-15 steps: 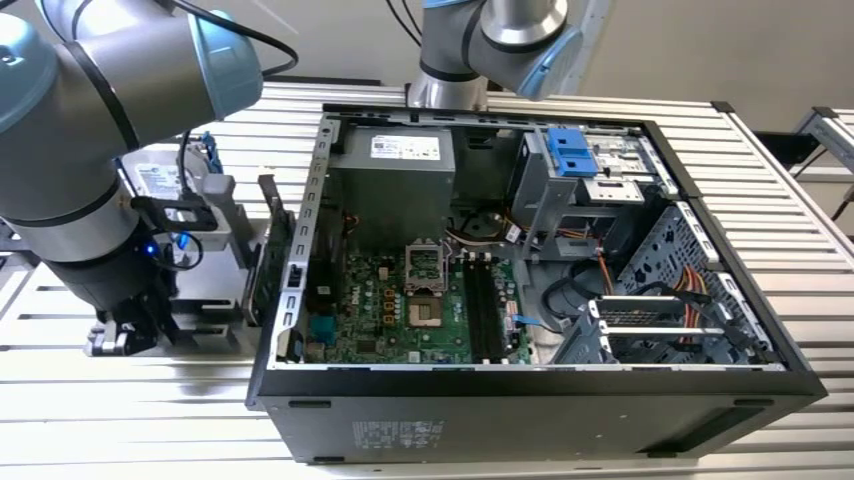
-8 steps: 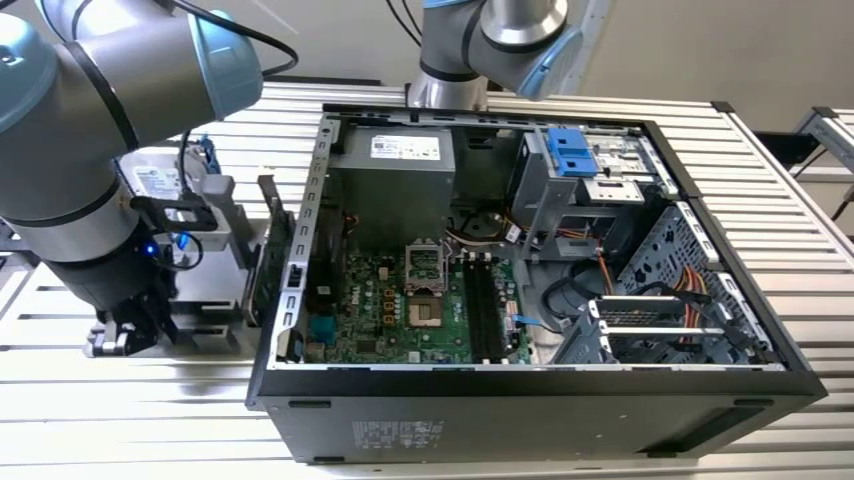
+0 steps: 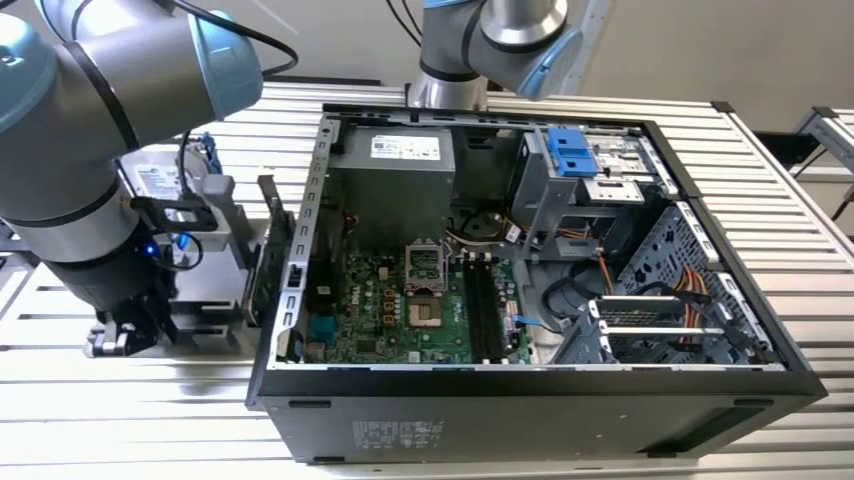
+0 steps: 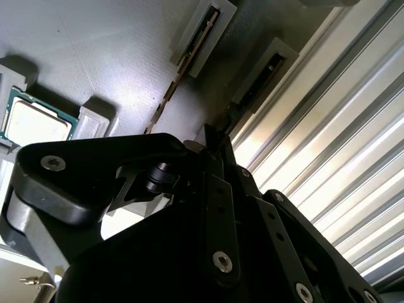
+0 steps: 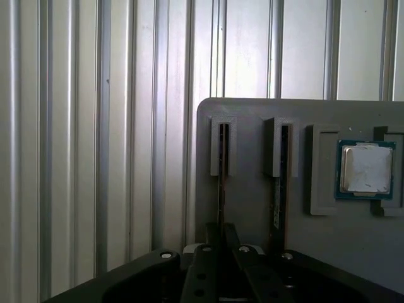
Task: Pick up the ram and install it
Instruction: 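Pick up the ram and move it above insertion slot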
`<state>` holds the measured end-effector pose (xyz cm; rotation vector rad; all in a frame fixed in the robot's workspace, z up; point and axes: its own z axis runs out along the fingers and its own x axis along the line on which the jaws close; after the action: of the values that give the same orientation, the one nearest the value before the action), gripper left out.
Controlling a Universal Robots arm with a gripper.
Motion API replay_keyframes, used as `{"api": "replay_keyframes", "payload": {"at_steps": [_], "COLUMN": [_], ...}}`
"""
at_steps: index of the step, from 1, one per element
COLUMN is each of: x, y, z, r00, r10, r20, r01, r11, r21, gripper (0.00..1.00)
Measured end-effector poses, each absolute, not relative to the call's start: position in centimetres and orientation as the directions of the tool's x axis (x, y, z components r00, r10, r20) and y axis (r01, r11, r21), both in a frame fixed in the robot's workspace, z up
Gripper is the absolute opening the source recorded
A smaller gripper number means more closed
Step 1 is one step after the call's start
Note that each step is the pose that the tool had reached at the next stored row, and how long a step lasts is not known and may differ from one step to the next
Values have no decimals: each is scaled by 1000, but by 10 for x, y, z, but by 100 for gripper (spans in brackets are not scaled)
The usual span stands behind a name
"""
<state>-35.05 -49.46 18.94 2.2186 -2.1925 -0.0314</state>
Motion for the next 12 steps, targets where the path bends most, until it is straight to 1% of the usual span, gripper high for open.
{"api": "replay_keyframes", "payload": {"at_steps": [12], "x": [-350], "y": [-495], "z": [196], "r00": [12], "r10": [-1000], "r20": [2], "r01": [-999], "r11": [-12], "r21": [30], "gripper": [0]}}
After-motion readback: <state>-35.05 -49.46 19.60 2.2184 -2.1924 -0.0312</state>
